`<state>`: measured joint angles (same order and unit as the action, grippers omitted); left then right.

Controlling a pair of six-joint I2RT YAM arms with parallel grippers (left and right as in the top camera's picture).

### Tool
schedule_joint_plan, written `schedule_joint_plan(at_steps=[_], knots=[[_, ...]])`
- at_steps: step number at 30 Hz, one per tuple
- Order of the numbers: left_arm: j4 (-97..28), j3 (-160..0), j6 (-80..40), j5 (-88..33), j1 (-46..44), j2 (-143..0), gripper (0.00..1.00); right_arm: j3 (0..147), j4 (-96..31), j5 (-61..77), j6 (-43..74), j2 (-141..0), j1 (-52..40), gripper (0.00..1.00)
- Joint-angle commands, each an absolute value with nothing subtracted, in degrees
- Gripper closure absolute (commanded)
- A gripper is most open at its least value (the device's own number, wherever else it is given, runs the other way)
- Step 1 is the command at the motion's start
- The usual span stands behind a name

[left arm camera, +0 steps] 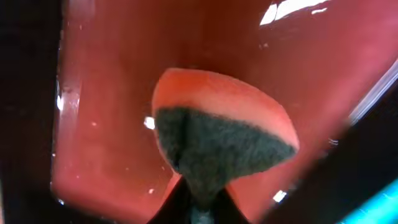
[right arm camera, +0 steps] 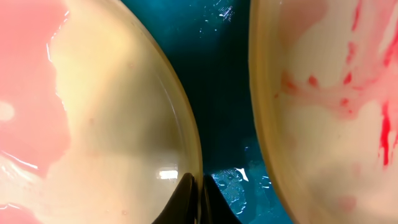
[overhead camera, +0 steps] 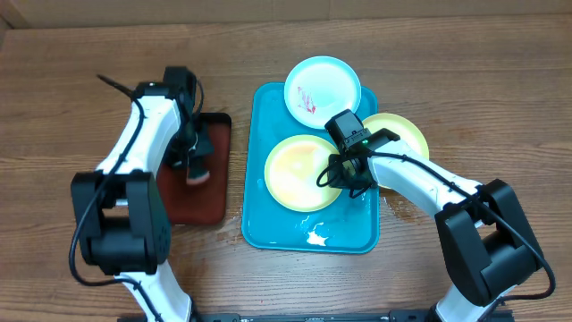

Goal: Clean dirty plates on tray and stack at the side
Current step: 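Return the sponge to the dark red tray with the left gripper, then lift the front yellow plate with the right gripper and tilt it over the dark tray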

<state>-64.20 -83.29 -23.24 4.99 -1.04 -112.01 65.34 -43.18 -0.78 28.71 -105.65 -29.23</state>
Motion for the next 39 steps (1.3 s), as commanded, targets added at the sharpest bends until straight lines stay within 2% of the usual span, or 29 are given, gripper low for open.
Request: schedule_joint_plan(at_steps=[1, 2, 3, 6, 10, 13, 17, 26, 30, 39], knots=[[-64.2, -84.1, -21.1, 4.9, -0.4, -111.4, 0.55, 65.5, -43.9, -1.2, 26.1, -106.0, -29.2, 0.96], [-64.8, -84.8, -21.1, 4.6, -0.3, -111.2, 0.43, 66.2, -44.5, -1.2, 26.0, -106.0, -29.2, 0.96], [-65.5, -85.6, -21.2, 4.3, 0.0, -110.9, 0.35, 67.1, -45.5, -1.2, 26.0, -105.8, -29.2, 0.96], [-68.3, -88.9, -21.1, 2.8, 1.0, -109.7, 0.2, 70.8, -48.6, -1.4, 23.7, -105.1, -29.5, 0.96], [-73.3, -95.7, -21.1, 0.0, 3.6, -107.5, 0.11, 79.4, -55.7, -1.8, 15.9, -104.8, -31.3, 0.96], [-76.9, -101.7, -21.1, -2.0, 5.8, -106.0, 0.1, 86.0, -60.1, -6.4, 14.5, -104.8, -33.6, 0.96], [-80.6, -109.8, -21.2, -3.7, 9.1, -103.5, 0.0, 94.0, -61.5, -12.2, 11.6, -104.8, -38.0, 0.96], [-83.8, -119.6, -21.2, -7.2, 15.2, -97.9, 0.0, 96.4, -41.6, -18.1, 8.9, -106.5, -49.5, 0.96], [-83.8, -119.6, -21.2, -6.9, 15.4, -96.8, 0.0, 96.4, -34.0, -31.7, 8.9, -110.7, -53.9, 0.96], [-83.8, -119.6, -21.2, -6.9, 15.4, -97.1, 0.01, 96.4, -28.8, -49.2, 6.9, -112.8, -60.2, 0.96]])
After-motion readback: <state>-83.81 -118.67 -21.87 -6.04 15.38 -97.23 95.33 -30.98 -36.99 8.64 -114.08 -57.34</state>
